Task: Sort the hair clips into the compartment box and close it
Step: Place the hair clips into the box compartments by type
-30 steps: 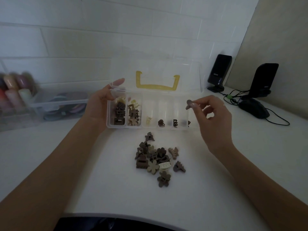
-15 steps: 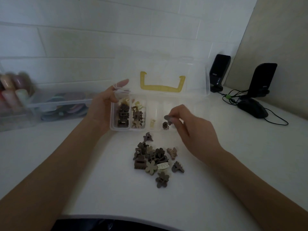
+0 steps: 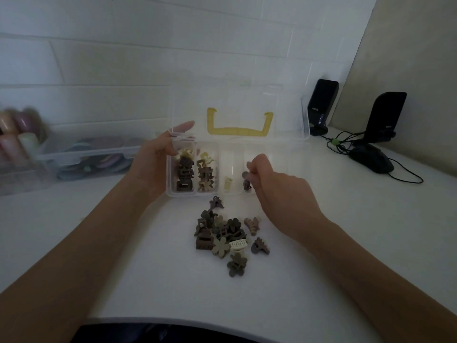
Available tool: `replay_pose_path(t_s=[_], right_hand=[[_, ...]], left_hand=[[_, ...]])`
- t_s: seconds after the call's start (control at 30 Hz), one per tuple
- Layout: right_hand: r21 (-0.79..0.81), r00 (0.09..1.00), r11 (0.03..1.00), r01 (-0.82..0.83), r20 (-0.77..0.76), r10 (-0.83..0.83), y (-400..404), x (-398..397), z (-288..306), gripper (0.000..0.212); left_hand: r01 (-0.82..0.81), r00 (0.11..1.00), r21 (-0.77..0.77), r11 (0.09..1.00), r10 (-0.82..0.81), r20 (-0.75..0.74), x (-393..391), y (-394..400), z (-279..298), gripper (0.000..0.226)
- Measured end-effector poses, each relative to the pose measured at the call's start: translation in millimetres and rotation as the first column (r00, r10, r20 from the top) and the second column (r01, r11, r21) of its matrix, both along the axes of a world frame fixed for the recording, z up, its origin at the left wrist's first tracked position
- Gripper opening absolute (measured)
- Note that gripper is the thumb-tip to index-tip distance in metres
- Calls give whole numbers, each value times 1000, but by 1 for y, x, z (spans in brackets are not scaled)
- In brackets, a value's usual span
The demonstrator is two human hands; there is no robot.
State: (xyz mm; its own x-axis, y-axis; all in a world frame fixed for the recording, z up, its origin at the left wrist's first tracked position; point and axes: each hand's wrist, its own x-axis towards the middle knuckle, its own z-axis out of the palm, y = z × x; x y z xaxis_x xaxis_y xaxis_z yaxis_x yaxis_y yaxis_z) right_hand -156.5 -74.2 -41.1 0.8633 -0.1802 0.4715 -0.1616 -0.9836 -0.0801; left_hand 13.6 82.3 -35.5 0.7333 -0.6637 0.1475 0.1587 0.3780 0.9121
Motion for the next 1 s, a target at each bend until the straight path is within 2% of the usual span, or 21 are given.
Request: replay_pose_path(t_s=[0.07, 0.13, 0.23, 0.37, 0.43, 0.5, 0.57, 0.67, 0.73, 0.87, 1.0], right_hand=[[-15, 992, 1000, 3, 130, -1, -5, -2, 0, 27], [-114, 967, 993, -8, 252, 37, -10, -1, -1, 20], [-196, 933, 980, -32, 345, 99, -11, -1, -4, 6], [-154, 889, 976, -152, 411, 203, -8, -3, -3, 22], [-65, 884, 953, -295, 361, 298, -5, -5, 0, 24], [-16, 900, 926, -376, 233, 370, 0, -5, 0, 26], [-71, 921, 925, -373, 92, 379, 5, -3, -1, 26], [-32, 936, 938, -345, -82, 341, 9, 3, -4, 33], [-55, 935, 937, -344, -108, 337, 13, 7, -4, 39], [-232, 947, 918, -322, -74, 314, 13, 13, -8, 44], [-279, 960, 919, -280, -96, 263, 7, 20, -11, 57]], left_hand=[[-11, 1000, 0, 1000, 11, -10, 1, 0, 0, 53], [-18, 1000, -1, 1000, 18, -20, 2, 1, 1, 53], [-17, 1000, -1, 1000, 17, -24, 2, 0, 2, 53], [-26, 1000, 1, 1000, 26, -5, 2, 0, 2, 52], [-36, 999, 5, 999, 36, 3, 4, 0, 0, 52], [-54, 998, 17, 998, 53, 15, 5, 0, -1, 50], [-65, 998, 30, 997, 64, 10, 4, -2, -1, 48], [-63, 998, 14, 998, 64, -19, 1, -6, -1, 48], [-72, 996, -6, 997, 72, -47, 1, -7, -1, 47], [-75, 996, -21, 997, 73, -59, 2, -6, -2, 47], [-56, 998, -1, 998, 56, -41, 3, -5, -2, 46]])
